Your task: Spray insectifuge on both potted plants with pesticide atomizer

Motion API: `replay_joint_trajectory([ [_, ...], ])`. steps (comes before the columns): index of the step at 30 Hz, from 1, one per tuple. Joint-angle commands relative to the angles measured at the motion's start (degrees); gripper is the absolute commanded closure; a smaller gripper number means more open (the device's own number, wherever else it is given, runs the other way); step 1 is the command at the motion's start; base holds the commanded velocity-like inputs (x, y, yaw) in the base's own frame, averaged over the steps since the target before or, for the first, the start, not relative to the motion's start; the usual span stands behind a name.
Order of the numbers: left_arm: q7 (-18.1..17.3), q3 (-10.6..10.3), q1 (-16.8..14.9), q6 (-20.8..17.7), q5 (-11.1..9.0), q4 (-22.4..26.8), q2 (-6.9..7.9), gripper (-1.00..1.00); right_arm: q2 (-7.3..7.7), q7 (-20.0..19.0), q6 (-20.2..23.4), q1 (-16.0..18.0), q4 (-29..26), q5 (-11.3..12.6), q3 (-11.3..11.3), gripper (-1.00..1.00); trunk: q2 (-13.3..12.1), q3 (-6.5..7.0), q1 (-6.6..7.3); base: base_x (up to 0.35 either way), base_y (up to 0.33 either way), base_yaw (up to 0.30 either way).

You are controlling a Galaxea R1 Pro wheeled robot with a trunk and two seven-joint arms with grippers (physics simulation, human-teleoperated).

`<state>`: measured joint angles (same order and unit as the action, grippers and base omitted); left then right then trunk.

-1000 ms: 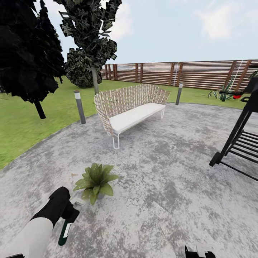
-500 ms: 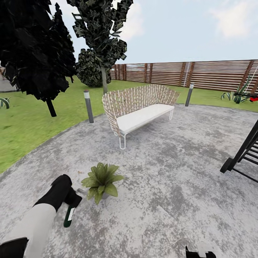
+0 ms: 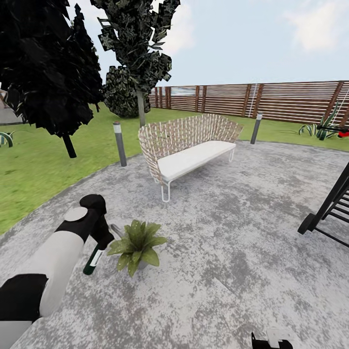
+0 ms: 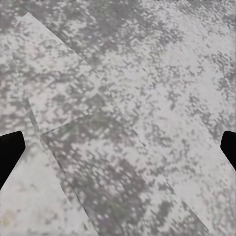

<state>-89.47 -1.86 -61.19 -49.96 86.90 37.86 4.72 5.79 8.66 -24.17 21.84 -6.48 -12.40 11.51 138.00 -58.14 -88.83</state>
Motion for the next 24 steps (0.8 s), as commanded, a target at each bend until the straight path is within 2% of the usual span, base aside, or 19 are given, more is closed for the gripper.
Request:
replay_joint_trajectory([
  [1,-0.5,-0.2,0.0,-0.6,0.4,0.1,0.03,1.0,-0.04,0.2,-0.2,0.0,0.1,-0.6,0.4,-1.0,0.0,-0.05,0.01,0.0,0.0,0.0],
  [4,-0.5,-0.2,-0.1,-0.7,0.5,0.2,-0.1,1.0,-0.07,0.2,-0.2,0.0,0.1,-0.6,0.4,-1.0,0.0,-0.05,0.01,0.029,-0.015,0.023],
  [8,-0.5,-0.2,0.0,-0.7,0.2,0.2,-0.22,1.0,-0.08,0.2,-0.2,0.0,0.0,-0.6,0.4,-1.0,0.0,-0.05,0.01,0.175,-0.149,0.204],
  [11,-0.5,-0.2,0.1,-1.0,0.0,0.2,-0.5,1.0,-0.08,0.2,-0.2,0.0,0.0,-0.6,0.4,-1.0,0.0,-0.05,0.01,0.187,-0.214,0.205],
  [15,-0.5,-0.2,0.1,-1.1,0.0,0.2,-0.44,1.0,-0.13,0.2,-0.2,0.0,-0.1,-0.5,0.4,-1.0,0.0,-0.05,0.01,0.156,-0.237,0.034],
  [24,-0.5,-0.2,0.2,-1.2,0.0,0.2,-0.32,1.0,-0.01,0.2,-0.3,0.0,0.0,-0.6,0.4,-1.0,0.0,0.04,0.01,0.004,-0.274,0.079],
])
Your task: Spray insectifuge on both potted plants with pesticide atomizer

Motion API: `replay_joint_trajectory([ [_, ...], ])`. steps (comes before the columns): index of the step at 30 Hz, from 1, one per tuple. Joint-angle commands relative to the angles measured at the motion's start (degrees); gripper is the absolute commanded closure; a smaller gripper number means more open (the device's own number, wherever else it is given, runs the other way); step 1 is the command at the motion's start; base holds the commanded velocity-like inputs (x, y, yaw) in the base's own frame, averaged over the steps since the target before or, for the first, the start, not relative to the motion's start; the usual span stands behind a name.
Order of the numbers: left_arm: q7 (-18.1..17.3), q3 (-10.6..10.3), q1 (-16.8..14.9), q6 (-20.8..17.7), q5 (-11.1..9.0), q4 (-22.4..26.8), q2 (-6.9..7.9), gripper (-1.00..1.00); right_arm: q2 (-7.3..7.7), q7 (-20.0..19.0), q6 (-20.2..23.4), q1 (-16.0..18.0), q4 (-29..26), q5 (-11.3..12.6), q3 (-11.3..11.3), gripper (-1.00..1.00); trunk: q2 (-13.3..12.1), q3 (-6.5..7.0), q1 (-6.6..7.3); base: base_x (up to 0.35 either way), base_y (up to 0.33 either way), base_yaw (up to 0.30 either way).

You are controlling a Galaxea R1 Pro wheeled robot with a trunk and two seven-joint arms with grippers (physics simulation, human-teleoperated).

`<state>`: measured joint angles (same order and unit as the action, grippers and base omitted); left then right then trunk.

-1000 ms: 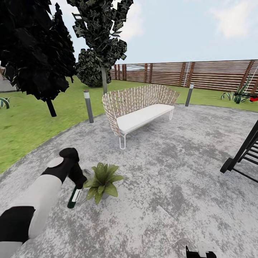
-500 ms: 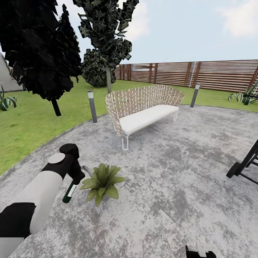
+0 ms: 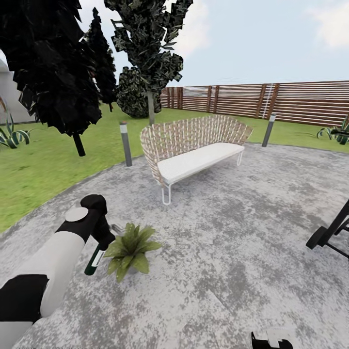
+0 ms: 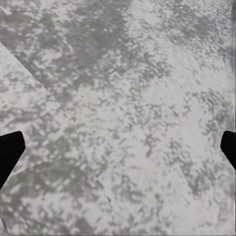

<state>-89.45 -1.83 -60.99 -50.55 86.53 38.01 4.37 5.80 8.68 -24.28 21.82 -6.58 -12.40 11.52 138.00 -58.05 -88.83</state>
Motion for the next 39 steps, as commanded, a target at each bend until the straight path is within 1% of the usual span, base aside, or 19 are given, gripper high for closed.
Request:
replay_joint_trajectory([
  [1,-0.5,-0.2,-0.1,-0.6,0.4,0.0,0.06,1.0,0.0,0.2,-0.2,0.0,0.1,-0.6,0.3,-1.0,0.0,-0.05,0.01,0.0,-0.275,0.011],
  [11,-0.5,0.0,0.6,-0.6,0.5,0.0,0.28,1.0,-0.08,0.2,-0.2,0.1,0.0,-0.6,0.3,-1.0,0.0,-0.05,0.01,0.051,-0.275,0.004],
  [20,-0.5,0.0,0.9,-0.6,0.4,0.0,0.5,1.0,-0.08,0.2,-0.2,0.1,0.1,-0.6,0.3,-1.0,0.0,-0.05,0.01,0.132,-0.273,0.239],
  [21,-0.5,0.1,0.9,-0.6,0.4,0.0,0.63,1.0,-0.08,0.2,-0.2,0.1,0.1,-0.6,0.3,-1.0,0.0,-0.05,0.01,0.117,-0.214,0.278],
  [24,-0.5,0.1,1.1,-0.5,0.3,-0.4,2.06,1.0,-0.08,0.2,-0.2,0.0,0.1,-0.6,0.3,-1.0,0.0,-0.05,0.01,0.042,-0.075,0.278],
  [26,-0.5,0.1,1.5,-0.5,0.3,-0.6,2.75,1.0,-0.08,0.2,-0.2,0.1,0.1,-0.6,0.3,-1.0,0.0,-0.05,0.01,0.011,-0.02,0.278],
  [27,-0.5,0.1,2.3,-0.5,0.2,-0.7,3.21,1.0,-0.08,0.2,-0.2,0.1,0.1,-0.6,0.3,-1.0,0.0,-0.05,0.01,0.004,-0.008,0.278],
  [30,-0.5,0.2,4.3,-0.5,0.1,-0.7,3.9,1.0,-0.08,0.2,-0.2,0.1,0.1,-0.6,0.3,-1.0,0.0,-0.05,0.01,0.002,-0.003,0.278],
  [31,-0.5,0.2,5.1,-0.5,0.0,-0.7,3.93,1.0,-0.08,0.2,-0.1,0.0,0.1,-0.6,0.3,-1.0,0.0,-0.05,0.01,0.0,-0.001,0.278],
  [35,-0.5,0.3,5.6,-0.5,0.0,-0.2,3.23,1.0,-0.08,0.2,-0.1,0.1,0.1,-0.6,0.3,-1.0,0.0,-0.05,0.01,0.005,0.0,0.196],
  [36,-0.5,0.3,5.6,-0.5,-0.5,-0.5,3.17,1.0,-0.08,0.2,-0.1,0.0,0.1,-0.6,0.3,-1.0,0.0,-0.05,0.01,0.117,-0.136,0.018],
  [37,-0.5,0.3,5.8,-0.5,-1.3,-0.7,3.13,1.0,-0.08,0.2,-0.1,0.1,0.1,-0.6,0.3,-1.0,0.0,-0.05,0.01,0.147,-0.197,0.006],
  [39,-0.5,0.2,6.2,-0.5,-2.1,-0.6,3.11,1.0,-0.08,0.2,-0.1,0.1,0.1,-0.6,0.3,-1.0,0.0,-0.05,0.01,0.156,-0.215,0.042],
])
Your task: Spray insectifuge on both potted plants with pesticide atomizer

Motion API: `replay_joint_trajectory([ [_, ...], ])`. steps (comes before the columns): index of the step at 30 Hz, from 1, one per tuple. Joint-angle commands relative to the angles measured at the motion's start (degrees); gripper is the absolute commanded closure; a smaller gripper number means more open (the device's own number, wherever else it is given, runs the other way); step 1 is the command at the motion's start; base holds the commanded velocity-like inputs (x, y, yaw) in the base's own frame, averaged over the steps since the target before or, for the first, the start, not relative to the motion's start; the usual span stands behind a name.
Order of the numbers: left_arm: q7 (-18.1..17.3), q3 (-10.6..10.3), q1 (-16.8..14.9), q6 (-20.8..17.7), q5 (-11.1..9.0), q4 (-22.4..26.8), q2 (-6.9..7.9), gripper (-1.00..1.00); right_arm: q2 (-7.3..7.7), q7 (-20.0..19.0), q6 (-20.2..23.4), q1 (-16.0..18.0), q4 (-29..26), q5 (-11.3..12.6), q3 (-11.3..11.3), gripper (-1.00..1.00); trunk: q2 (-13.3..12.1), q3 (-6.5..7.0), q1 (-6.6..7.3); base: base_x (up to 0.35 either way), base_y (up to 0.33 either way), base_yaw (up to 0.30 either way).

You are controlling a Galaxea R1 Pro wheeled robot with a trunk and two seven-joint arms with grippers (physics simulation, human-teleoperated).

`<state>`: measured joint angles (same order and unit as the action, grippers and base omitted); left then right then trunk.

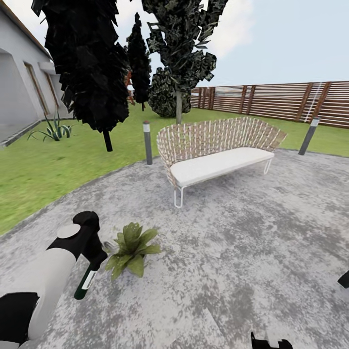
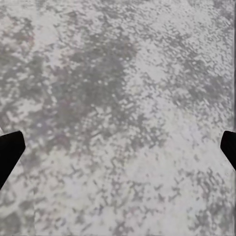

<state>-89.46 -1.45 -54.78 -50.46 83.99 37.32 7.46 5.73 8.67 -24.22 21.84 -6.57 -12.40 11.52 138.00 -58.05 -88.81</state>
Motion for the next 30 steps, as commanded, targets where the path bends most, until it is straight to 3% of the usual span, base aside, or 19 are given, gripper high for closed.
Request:
replay_joint_trajectory([
  [1,-0.5,-0.1,0.0,-0.6,0.3,0.1,0.02,1.0,-0.01,0.2,-0.2,0.0,0.1,-0.6,0.3,-1.0,0.0,-0.05,0.0,0.162,-0.223,0.159],
  [7,-0.5,-0.1,0.1,-0.6,0.1,0.4,0.02,1.0,0.07,0.2,-0.2,0.0,0.1,-0.6,0.3,-1.0,0.0,-0.05,0.0,0.198,-0.184,0.167],
  [23,-0.5,-0.3,0.3,-0.4,0.1,-0.1,0.06,1.0,0.44,0.2,-0.1,0.0,0.2,-0.6,0.3,-1.0,0.0,-0.02,0.0,0.149,-0.076,-0.006],
  [30,-0.5,-0.3,5.4,-0.1,0.1,0.7,0.68,1.0,0.43,0.2,-0.1,0.0,0.2,-0.6,0.3,-1.0,0.0,0.37,0.0,0.003,-0.002,-0.201],
])
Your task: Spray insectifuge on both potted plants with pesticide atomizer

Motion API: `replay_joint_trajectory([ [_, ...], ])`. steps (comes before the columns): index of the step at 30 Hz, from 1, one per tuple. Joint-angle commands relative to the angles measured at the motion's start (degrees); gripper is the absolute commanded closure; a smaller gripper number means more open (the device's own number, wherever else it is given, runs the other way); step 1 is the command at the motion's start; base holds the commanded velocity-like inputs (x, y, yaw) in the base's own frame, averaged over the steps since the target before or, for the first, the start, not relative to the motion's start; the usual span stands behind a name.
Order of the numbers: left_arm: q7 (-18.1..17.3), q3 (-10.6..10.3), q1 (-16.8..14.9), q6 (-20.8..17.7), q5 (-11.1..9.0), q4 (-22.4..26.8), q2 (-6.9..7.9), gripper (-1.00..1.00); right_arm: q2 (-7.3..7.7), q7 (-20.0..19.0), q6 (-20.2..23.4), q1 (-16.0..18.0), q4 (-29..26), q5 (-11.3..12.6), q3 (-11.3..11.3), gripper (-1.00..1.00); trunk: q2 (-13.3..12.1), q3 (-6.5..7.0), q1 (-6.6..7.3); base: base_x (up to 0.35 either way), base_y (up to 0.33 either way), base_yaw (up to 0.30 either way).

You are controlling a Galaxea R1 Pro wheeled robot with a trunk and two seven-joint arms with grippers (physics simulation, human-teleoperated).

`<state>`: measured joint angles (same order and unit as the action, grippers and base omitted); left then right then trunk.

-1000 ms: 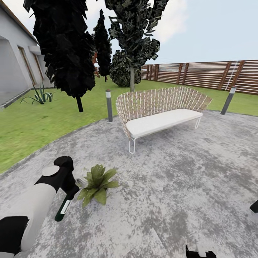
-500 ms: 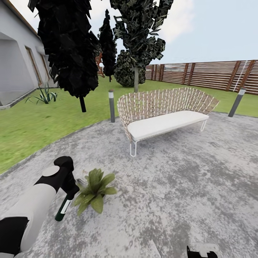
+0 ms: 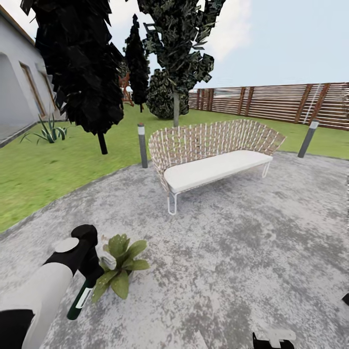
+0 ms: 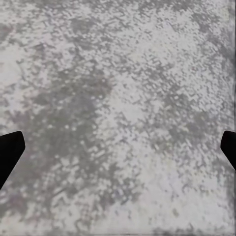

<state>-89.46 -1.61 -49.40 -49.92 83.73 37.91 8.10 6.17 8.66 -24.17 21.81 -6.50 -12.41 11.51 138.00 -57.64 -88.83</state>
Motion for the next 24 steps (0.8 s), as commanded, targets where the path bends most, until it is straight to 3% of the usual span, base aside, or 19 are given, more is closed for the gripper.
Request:
replay_joint_trajectory([
  [1,-0.5,-0.1,0.2,-0.6,0.4,0.1,0.17,1.0,-0.02,0.2,-0.2,0.1,0.1,-0.6,0.4,-1.0,0.0,-0.01,0.01,0.0,0.0,-0.151],
  [4,-0.5,-0.1,0.3,-0.5,0.4,0.2,0.49,1.0,-0.02,0.2,-0.2,0.0,0.1,-0.6,0.4,-1.0,0.0,0.01,0.01,0.0,0.0,-0.015],
  [9,-0.5,-0.1,-0.6,-0.5,0.5,0.4,2.8,1.0,-0.02,0.2,-0.2,0.1,0.1,-0.6,0.4,-1.0,0.0,0.01,0.01,0.0,0.0,-0.002],
  [16,-0.5,-0.2,-2.9,-0.4,0.5,1.1,2.9,1.0,-0.02,0.2,-0.2,0.0,0.1,-0.6,0.4,-1.0,0.0,0.01,0.01,0.0,0.0,0.0],
  [24,-0.5,-0.1,-2.1,-0.5,0.5,1.1,2.91,1.0,-0.02,0.2,-0.2,0.1,0.1,-0.6,0.4,-1.0,0.0,0.01,0.01,-0.017,-0.077,0.058],
])
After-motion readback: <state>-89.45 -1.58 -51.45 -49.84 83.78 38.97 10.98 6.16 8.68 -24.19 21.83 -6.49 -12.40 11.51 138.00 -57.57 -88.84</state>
